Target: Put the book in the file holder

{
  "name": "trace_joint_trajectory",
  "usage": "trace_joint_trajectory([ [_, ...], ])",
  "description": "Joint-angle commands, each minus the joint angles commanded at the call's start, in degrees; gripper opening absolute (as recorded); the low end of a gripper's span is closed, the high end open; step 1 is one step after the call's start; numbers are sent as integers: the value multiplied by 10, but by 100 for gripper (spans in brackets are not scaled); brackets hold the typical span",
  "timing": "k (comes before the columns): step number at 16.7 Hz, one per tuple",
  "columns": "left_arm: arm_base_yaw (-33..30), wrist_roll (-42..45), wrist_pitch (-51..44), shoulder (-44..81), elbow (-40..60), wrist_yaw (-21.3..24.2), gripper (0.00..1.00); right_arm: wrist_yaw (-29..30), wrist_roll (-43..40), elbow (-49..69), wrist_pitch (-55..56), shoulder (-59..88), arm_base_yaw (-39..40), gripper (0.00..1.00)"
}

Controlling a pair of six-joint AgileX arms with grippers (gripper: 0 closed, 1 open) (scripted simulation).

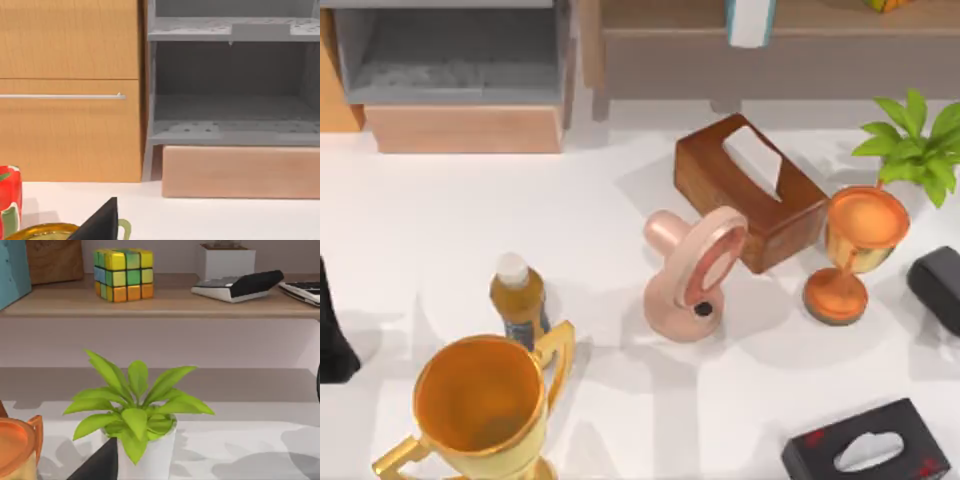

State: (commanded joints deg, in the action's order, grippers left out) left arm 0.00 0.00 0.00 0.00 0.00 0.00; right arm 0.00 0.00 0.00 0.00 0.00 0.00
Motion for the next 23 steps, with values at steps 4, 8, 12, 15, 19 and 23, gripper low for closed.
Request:
trace_joint_trajectory([
  [4,-10,-1,8,17,17,-7,100,0,0,0,0,0,0,100],
  [8,-63,-2,51,126,119,-50,100,0,0,0,0,0,0,100],
  [12,-144,0,114,328,284,-121,100,0,0,0,0,0,0,100],
  [15,-212,3,167,527,426,-185,100,0,0,0,0,0,0,100],
  [19,-304,7,236,811,618,-274,100,0,0,0,0,0,0,100],
  [23,-386,12,298,1068,795,-355,100,0,0,0,0,0,0,100],
])
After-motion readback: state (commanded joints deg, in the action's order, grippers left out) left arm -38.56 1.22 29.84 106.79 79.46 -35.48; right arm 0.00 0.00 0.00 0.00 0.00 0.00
